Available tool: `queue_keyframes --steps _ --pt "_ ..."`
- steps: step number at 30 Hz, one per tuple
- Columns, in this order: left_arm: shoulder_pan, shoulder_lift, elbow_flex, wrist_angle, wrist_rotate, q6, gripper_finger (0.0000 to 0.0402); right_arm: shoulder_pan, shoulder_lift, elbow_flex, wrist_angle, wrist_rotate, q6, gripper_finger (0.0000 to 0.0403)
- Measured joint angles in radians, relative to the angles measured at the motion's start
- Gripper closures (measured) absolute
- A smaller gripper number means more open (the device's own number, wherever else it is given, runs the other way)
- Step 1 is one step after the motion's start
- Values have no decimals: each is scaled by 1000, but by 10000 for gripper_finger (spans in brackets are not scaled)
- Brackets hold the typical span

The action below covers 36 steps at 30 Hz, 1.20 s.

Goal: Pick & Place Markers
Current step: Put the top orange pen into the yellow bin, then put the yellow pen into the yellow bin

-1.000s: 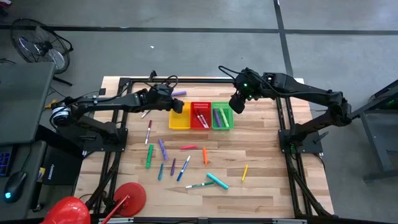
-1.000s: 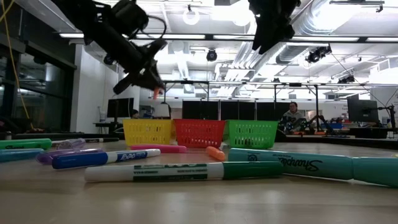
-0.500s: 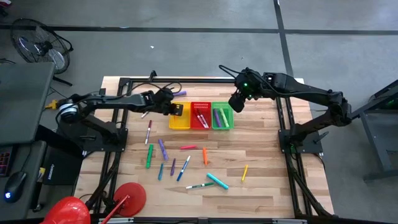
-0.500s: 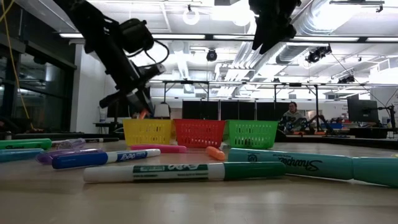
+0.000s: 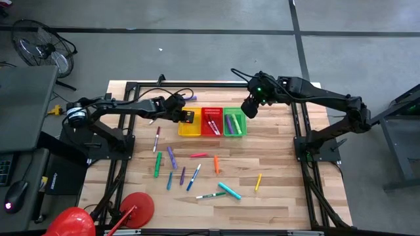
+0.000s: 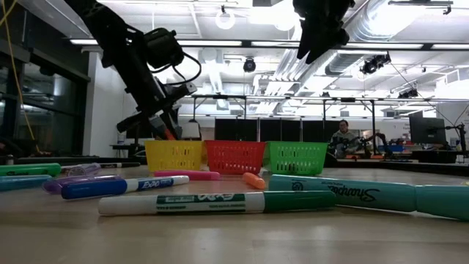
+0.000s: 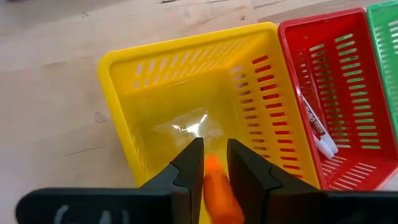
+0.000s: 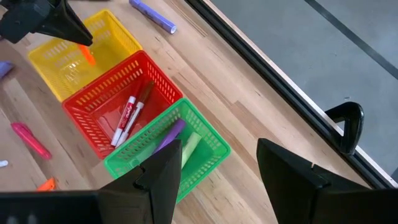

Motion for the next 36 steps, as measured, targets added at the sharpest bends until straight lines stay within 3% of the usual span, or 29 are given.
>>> queue_keyframes --steps 11,22,31,36 --pt "0 0 0 5 0 37 326 0 0 0 0 0 -5 206" --pt "0 0 56 45 7 118 235 0 0 0 -1 0 -8 206" --pt "-1 -15 202 13 35 284 243 0 0 0 -56 -14 5 206" --pt "-8 -60 223 -15 34 338 250 0 0 0 -78 -26 30 206"
